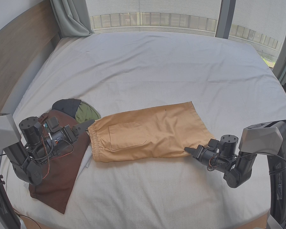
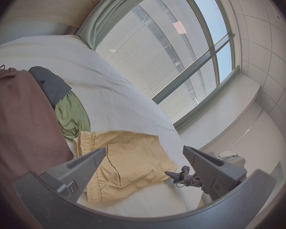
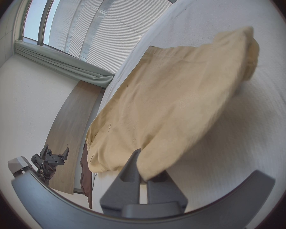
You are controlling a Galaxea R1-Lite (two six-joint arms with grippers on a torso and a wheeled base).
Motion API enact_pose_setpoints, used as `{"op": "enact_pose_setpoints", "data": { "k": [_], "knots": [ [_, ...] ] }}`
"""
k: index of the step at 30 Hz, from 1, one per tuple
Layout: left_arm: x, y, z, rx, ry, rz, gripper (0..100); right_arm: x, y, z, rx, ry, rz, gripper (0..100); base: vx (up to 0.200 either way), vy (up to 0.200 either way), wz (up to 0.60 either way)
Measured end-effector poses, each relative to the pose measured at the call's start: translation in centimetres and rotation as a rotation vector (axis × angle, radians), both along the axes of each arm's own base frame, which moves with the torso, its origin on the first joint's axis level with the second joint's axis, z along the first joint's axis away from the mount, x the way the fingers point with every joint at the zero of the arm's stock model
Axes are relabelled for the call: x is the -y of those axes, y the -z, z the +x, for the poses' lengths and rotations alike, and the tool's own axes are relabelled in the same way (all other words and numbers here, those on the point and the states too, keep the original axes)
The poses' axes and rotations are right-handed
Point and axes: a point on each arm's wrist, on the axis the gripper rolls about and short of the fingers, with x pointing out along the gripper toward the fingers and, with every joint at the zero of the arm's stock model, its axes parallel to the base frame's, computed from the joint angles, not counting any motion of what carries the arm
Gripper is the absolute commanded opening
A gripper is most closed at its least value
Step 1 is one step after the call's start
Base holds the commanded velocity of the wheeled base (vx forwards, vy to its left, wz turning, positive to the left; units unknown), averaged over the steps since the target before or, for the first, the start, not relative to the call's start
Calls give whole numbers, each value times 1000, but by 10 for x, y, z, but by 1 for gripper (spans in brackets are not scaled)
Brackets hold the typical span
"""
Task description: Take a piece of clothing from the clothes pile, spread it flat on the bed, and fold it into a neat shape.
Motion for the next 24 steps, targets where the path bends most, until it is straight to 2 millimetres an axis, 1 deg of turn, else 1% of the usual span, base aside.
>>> {"op": "enact_pose_setpoints", "data": {
  "k": [12, 24],
  "knots": [
    [-1, 2, 0, -9, 1, -1, 100, -3, -15, -43, -28, -58, -47, 0, 0, 0, 0],
    [-1, 8, 2, -28, 17, -2, 100, 11, -16, -84, -86, -84, -140, 0, 0, 0, 0]
  ]
}}
